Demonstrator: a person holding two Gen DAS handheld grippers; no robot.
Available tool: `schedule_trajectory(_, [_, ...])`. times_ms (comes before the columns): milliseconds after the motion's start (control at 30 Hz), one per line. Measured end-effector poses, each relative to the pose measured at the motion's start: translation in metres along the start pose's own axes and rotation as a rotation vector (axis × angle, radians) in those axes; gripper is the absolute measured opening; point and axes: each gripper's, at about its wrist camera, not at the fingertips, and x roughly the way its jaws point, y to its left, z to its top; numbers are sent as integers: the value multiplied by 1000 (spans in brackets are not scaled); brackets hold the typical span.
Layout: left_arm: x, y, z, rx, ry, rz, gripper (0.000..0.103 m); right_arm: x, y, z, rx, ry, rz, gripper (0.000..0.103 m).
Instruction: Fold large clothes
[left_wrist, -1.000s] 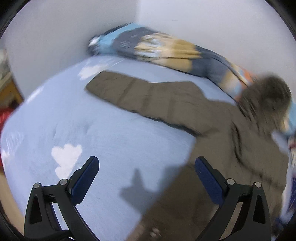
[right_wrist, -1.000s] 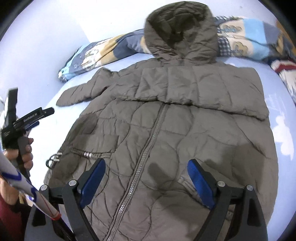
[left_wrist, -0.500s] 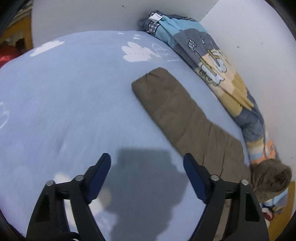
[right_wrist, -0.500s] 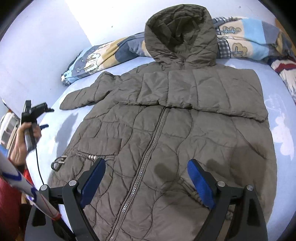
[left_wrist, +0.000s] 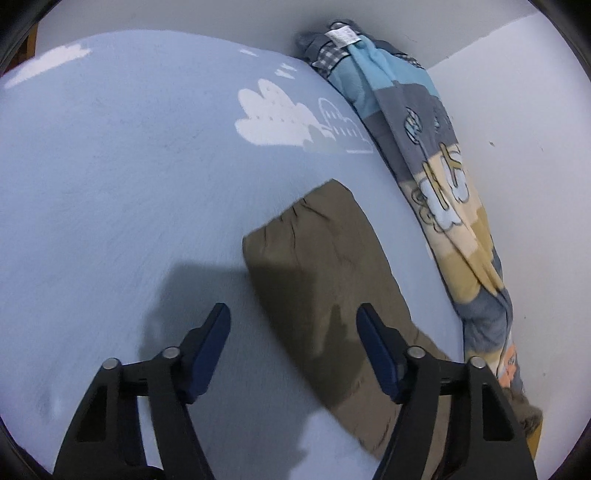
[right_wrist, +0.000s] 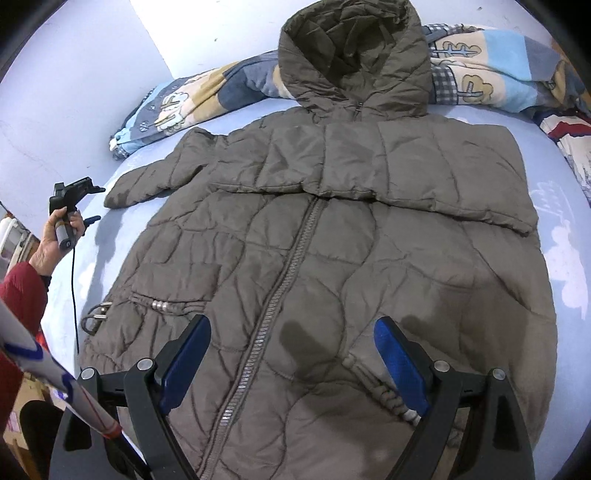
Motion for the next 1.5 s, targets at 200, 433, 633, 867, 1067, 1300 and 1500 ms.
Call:
schedule_trajectory(200, [25,6,8,-44,-33,-19,62,5,-11,2,32,3,4,94])
schedule_trajectory(433, [27,-11,10,32,-80,26,20,9,-21,3,61,6,-13,94])
schedule_trajectory(633, [-8,-39,6,115,-117,-14,18,-1,-27,8,85,-33,-25,94])
schedule_trajectory(867, [-76,-103,-12,230,-157,-82,17,-26,-35,14,122,-103,-43,94])
schedule_trajectory(1067, [-142,-175,-49,360,-183,-146,17,-56,-53,20,176,-179,-86,94])
schedule_trajectory(1300, [-214,-267,-117,533,-205,-226,17,-96,-78,24,246,-291,-103,94])
schedule_trajectory(1500, [-240,-336,-203,674,-165,-290,17,-116,-101,19,298,-336,-118,94])
